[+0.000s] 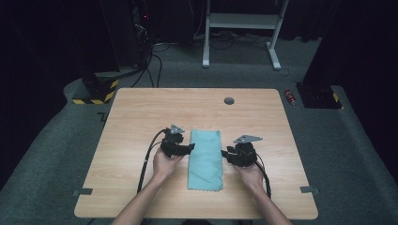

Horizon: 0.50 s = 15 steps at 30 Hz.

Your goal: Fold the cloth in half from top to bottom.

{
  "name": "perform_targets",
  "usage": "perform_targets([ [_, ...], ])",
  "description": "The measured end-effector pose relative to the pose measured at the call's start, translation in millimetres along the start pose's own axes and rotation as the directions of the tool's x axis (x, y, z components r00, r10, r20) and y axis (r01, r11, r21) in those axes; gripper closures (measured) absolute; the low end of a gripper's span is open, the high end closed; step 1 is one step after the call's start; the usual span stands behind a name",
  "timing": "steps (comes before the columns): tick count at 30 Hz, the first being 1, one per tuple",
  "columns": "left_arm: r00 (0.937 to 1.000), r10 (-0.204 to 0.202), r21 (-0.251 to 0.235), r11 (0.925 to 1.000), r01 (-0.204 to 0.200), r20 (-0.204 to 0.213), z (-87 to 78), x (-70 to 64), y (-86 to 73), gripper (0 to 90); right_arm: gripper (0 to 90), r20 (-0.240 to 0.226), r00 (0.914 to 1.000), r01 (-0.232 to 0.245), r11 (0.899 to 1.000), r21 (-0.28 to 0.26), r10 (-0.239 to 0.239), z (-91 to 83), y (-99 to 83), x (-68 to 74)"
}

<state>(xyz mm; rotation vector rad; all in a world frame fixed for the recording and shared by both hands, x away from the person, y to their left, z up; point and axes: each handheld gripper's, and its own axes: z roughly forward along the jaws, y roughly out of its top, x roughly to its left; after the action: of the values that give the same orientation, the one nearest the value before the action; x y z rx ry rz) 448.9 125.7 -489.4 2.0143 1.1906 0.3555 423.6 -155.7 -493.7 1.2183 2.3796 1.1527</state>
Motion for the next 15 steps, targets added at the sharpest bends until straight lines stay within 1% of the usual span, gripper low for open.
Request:
perform_targets([
  [1, 1.0000, -0.003, 0.007, 1.0000, 0.003, -0.003, 2.9, 2.2, 3.1, 39.0, 63.0, 0.006, 1.0000, -0.003, 1.000, 0.000, 0.003, 1.5, 2.5, -1.6],
  [2, 0.9999, -0.014, -0.005, 0.9999, 0.014, -0.006, 5.6, 4.1, 5.1, 39.1, 63.0, 0.012, 0.9999, -0.005, 1.000, -0.005, 0.005, 3.2, 5.2, -3.4],
  [3, 0.9996, -0.029, -0.021, 0.9994, 0.029, -0.007, 7.8, 7.0, 6.1, 40.0, 63.1, 0.016, 0.9997, -0.018, 1.000, -0.009, 0.018, 5.0, 7.8, -5.0],
  [4, 0.9992, -0.041, -0.005, 0.9992, 0.041, -0.006, 10.7, 9.9, 8.4, 40.7, 63.2, 0.017, 0.9995, -0.025, 1.000, -0.015, 0.026, 7.1, 10.4, -7.0],
  [5, 0.9991, -0.040, 0.008, 0.9992, 0.040, -0.010, 14.2, 12.1, 11.0, 40.0, 63.1, 0.015, 0.9993, -0.034, 0.999, -0.014, 0.034, 9.3, 13.1, -8.6],
  [7, 0.9994, -0.023, 0.020, 0.9995, 0.024, -0.026, 18.5, 14.5, 16.4, 40.2, 63.4, 0.012, 0.9990, -0.042, 0.999, -0.009, 0.042, 13.8, 18.1, -10.8],
  [8, 0.9994, -0.024, 0.021, 0.9995, 0.025, -0.023, 19.6, 15.3, 19.2, 40.1, 63.6, 0.013, 0.9990, -0.042, 0.999, -0.009, 0.042, 15.9, 20.1, -11.2],
  [9, 0.9995, -0.024, 0.017, 0.9996, 0.025, -0.021, 20.2, 16.1, 21.8, 40.0, 63.4, 0.015, 0.9990, -0.042, 0.999, -0.004, 0.042, 17.6, 22.0, -11.6],
  [10, 0.9995, -0.025, 0.002, 0.9997, 0.025, -0.021, 20.0, 16.8, 23.4, 40.1, 63.3, 0.016, 0.9988, -0.047, 0.999, 0.000, 0.047, 19.1, 23.6, -11.5],
  [11, 0.9994, -0.032, -0.001, 0.9995, 0.032, -0.016, 20.6, 17.6, 24.9, 40.8, 63.2, 0.021, 0.9987, -0.046, 0.999, 0.000, 0.046, 20.5, 25.2, -11.6],
  [14, 0.9991, -0.032, 0.031, 0.9990, 0.033, -0.026, 26.9, 19.9, 29.4, 39.9, 63.0, 0.029, 0.9982, -0.052, 0.999, -0.005, 0.052, 23.8, 30.5, -13.2],
  [15, 0.9990, -0.033, 0.031, 0.9989, 0.034, -0.030, 28.8, 21.1, 30.8, 39.7, 62.9, 0.034, 0.9980, -0.053, 0.999, -0.010, 0.053, 24.4, 31.7, -14.4],
])
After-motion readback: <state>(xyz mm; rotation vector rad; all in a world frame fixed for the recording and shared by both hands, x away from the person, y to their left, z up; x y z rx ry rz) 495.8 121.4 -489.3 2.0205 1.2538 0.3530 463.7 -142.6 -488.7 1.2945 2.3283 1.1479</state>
